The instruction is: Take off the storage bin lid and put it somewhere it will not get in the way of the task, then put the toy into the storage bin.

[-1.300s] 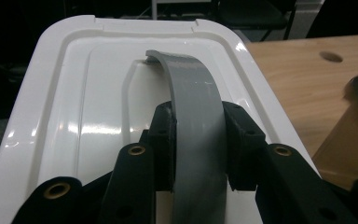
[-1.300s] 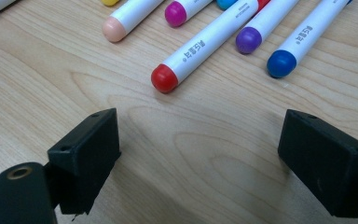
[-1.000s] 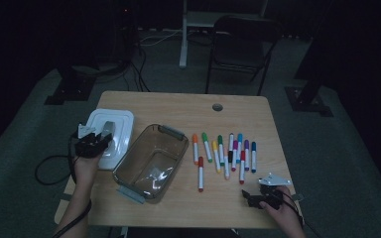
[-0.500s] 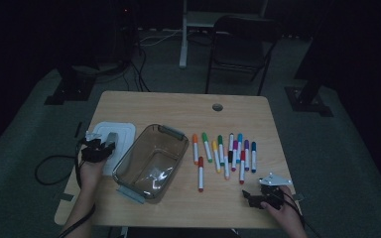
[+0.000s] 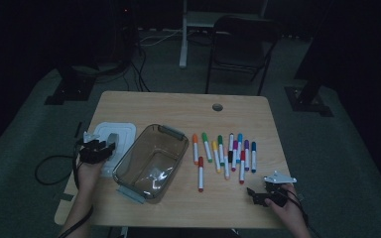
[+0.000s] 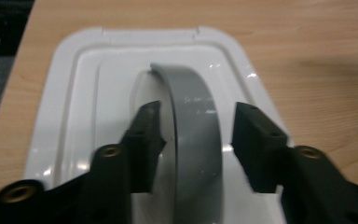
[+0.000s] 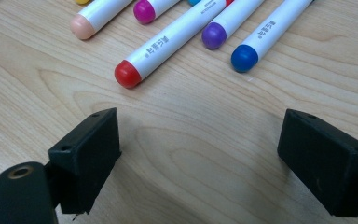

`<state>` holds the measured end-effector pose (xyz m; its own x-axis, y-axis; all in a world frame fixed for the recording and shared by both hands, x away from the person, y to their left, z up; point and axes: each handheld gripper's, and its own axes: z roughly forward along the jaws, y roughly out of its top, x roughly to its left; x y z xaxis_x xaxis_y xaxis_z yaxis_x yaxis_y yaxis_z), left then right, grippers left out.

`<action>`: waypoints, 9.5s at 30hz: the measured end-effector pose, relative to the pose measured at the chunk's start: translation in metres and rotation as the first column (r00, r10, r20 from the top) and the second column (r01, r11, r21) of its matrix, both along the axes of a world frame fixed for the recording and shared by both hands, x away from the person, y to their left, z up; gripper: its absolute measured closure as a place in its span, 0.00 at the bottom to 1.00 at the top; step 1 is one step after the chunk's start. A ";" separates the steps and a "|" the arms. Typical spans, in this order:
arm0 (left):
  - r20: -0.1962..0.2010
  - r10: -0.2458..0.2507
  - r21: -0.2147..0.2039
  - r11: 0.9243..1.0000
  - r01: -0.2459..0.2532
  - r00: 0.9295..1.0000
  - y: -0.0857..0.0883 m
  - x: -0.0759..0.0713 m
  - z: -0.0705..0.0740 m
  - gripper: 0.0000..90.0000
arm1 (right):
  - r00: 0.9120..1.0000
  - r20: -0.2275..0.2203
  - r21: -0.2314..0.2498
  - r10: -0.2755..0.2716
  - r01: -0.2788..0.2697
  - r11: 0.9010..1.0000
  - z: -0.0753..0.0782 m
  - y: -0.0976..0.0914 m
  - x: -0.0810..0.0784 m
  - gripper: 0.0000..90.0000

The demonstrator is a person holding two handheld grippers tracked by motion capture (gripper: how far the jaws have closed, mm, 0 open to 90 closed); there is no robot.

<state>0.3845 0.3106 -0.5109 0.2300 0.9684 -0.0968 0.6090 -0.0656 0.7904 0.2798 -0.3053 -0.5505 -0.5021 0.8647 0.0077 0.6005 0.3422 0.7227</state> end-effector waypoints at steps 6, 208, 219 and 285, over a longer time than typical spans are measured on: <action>0.065 -0.103 -0.053 0.993 0.107 0.993 0.001 -0.013 0.016 0.29 | 0.999 -0.002 0.001 -0.038 0.038 0.999 0.000 0.000 -0.002 0.13; -0.134 -0.414 0.145 0.890 0.431 0.900 -0.130 -0.098 -0.036 0.01 | 0.919 -0.084 0.061 -0.385 0.390 0.919 0.044 0.003 0.098 0.85; -0.134 -0.415 0.147 0.890 0.432 0.900 -0.130 -0.098 -0.036 0.01 | 0.972 -0.007 0.109 -0.234 0.233 0.966 0.105 0.042 0.081 0.85; -0.136 -0.414 0.146 0.890 0.432 0.900 -0.130 -0.099 -0.036 0.01 | 0.820 -0.434 0.026 0.374 -0.404 0.915 0.096 0.280 0.090 0.85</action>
